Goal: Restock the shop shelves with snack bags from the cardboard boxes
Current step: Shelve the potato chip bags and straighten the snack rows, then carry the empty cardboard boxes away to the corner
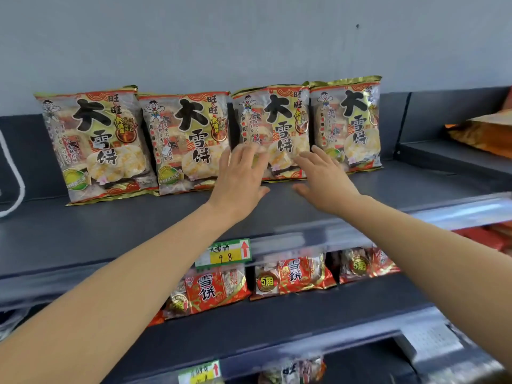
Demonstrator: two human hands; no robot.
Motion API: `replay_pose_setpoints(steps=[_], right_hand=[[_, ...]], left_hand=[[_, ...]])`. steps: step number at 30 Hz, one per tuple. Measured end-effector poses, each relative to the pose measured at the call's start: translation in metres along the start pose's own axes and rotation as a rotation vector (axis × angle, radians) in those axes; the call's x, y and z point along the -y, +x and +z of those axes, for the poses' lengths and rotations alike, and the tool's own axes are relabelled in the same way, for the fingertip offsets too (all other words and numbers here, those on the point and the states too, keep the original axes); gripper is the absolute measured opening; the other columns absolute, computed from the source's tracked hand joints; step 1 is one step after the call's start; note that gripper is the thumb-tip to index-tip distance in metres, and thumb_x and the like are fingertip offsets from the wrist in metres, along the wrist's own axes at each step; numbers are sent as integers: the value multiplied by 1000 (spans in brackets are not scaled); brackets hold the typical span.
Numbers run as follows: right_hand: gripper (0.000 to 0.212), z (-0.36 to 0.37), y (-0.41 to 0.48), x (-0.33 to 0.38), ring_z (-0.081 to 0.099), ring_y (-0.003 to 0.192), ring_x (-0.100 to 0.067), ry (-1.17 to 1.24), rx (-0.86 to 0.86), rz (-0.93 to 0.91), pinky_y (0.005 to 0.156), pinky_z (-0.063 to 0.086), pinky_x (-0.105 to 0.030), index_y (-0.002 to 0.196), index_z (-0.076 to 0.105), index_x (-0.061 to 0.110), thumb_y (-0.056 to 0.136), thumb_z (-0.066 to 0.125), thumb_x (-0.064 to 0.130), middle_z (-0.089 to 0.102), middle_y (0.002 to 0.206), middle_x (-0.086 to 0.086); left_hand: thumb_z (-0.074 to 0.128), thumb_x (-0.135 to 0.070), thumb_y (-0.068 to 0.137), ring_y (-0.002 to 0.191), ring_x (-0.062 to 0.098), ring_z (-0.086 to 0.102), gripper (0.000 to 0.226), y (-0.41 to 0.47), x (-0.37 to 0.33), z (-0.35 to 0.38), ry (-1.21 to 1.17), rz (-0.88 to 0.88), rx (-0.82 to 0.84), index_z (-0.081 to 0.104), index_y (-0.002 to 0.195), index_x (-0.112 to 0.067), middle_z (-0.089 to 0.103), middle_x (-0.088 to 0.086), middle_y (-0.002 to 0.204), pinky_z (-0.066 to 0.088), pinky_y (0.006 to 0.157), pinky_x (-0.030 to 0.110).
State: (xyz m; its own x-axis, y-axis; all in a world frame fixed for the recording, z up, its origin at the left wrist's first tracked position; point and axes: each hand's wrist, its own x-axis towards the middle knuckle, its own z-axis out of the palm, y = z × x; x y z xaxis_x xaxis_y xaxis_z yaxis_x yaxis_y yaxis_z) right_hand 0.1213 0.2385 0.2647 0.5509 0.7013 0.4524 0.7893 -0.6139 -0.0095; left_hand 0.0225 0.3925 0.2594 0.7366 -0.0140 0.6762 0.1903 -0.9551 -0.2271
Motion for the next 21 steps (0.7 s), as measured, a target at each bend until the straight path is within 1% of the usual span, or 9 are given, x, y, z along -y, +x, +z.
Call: replay_pose_setpoints(steps=[2,4,6,8,10,12,15,19,21], right_hand=[[57,-2,-31,0,13,146,-23,-37,-10,26,117,12,-39,145,34,13,94,54,32,31,153,-3],[55,-2,-69,-5,21,145,-25,-65,-27,59,117,14,-40,141,41,10,92,58,29,38,149,-6],[50,-1,-112,-15,36,137,-33,-113,-65,64,113,25,-47,130,54,4,86,67,22,53,137,-13],[44,0,-157,-27,51,125,-40,-188,-56,91,104,37,-52,116,63,0,77,75,16,63,121,-17],[41,-3,-201,-39,53,121,-39,-268,10,150,102,39,-51,113,64,1,77,75,16,65,116,-16],[41,-3,-242,-51,48,125,-35,-328,114,206,107,32,-46,119,61,3,83,69,20,61,122,-14],[44,6,-295,-69,37,135,-30,-359,288,285,112,22,-39,131,52,8,91,59,26,52,135,-10],[40,28,-356,-97,33,136,-24,-354,456,386,112,21,-35,133,49,15,95,49,27,49,138,-5],[39,41,-384,-113,35,135,-22,-334,539,440,110,24,-34,132,49,17,94,48,28,50,137,-3]], left_hand=[[81,-29,68,120,39,47,70,-11,-21,-9,-61,77,-29,53,127,-5,51,18,128,34,103,52],[81,-28,68,115,41,51,66,-26,-46,-13,-120,185,-75,56,123,-3,54,20,123,37,100,52],[75,-29,71,111,39,54,58,-42,-76,-15,-181,308,-143,58,120,-3,57,18,119,37,100,51],[70,-25,72,110,36,57,50,-61,-110,-16,-239,407,-173,60,117,-5,60,16,116,38,101,50],[76,-21,68,107,35,60,52,-80,-141,-12,-295,493,-161,62,116,-5,62,16,114,42,99,50],[81,-20,64,106,36,59,58,-102,-168,-3,-313,570,-100,61,116,-4,61,17,114,41,98,48],[84,-17,64,104,36,61,54,-133,-203,16,-324,640,16,63,112,-4,62,17,113,47,94,45],[87,-17,59,94,31,65,50,-167,-253,41,-334,665,190,68,103,-6,66,12,105,52,86,41],[78,-18,73,105,30,60,45,-180,-280,52,-341,665,330,62,113,-6,61,12,116,47,93,40]])
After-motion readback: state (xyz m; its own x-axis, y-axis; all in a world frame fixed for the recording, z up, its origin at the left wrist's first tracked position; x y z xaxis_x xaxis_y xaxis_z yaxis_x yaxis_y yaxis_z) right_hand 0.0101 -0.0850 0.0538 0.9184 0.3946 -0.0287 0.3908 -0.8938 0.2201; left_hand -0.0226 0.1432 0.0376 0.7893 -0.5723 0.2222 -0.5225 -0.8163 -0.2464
